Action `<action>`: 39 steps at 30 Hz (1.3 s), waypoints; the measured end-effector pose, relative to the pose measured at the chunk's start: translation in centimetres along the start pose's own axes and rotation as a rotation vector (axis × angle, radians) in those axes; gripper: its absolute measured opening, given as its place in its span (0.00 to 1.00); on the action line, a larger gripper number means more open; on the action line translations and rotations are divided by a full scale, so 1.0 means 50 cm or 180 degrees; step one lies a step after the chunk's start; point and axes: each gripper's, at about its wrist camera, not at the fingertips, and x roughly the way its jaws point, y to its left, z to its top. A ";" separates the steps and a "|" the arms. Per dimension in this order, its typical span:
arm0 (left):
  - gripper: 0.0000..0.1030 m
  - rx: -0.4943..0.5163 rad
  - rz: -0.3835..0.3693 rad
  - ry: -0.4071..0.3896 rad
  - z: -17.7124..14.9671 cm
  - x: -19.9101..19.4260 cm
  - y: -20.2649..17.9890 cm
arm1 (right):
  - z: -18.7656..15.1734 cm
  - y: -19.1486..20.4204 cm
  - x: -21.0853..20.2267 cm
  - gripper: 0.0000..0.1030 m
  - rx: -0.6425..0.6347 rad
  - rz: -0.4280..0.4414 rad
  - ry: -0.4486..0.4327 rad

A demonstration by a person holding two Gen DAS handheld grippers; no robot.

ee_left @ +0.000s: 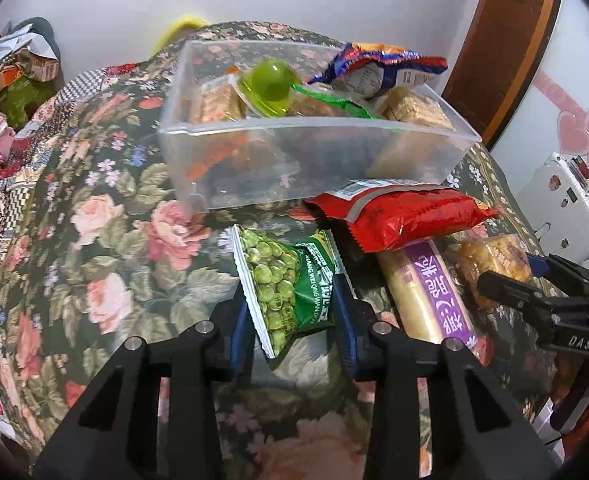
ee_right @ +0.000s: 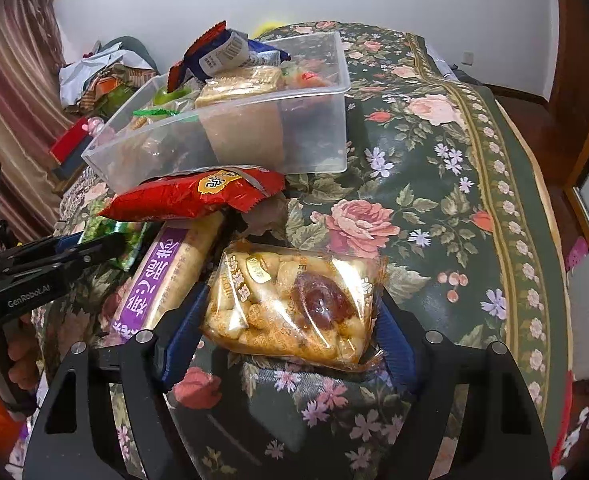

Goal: Organize snacks
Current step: 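Grasp the green pea bag with the left tool while the right grasps the clear fried-snack bag, then carry both bags over the box and lower them in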

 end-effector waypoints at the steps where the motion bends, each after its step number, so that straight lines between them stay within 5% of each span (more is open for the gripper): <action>1: 0.33 -0.0003 0.0004 -0.0017 -0.001 -0.007 0.003 | 0.001 -0.001 -0.003 0.74 0.0008 0.0001 -0.0019; 22: 0.28 -0.0043 0.0041 -0.0591 0.065 -0.159 0.033 | 0.095 0.041 -0.101 0.73 -0.0163 -0.0003 -0.0613; 39: 0.28 -0.0038 0.0032 -0.0675 0.189 -0.101 0.048 | 0.247 0.130 -0.064 0.73 -0.0446 0.0214 -0.0853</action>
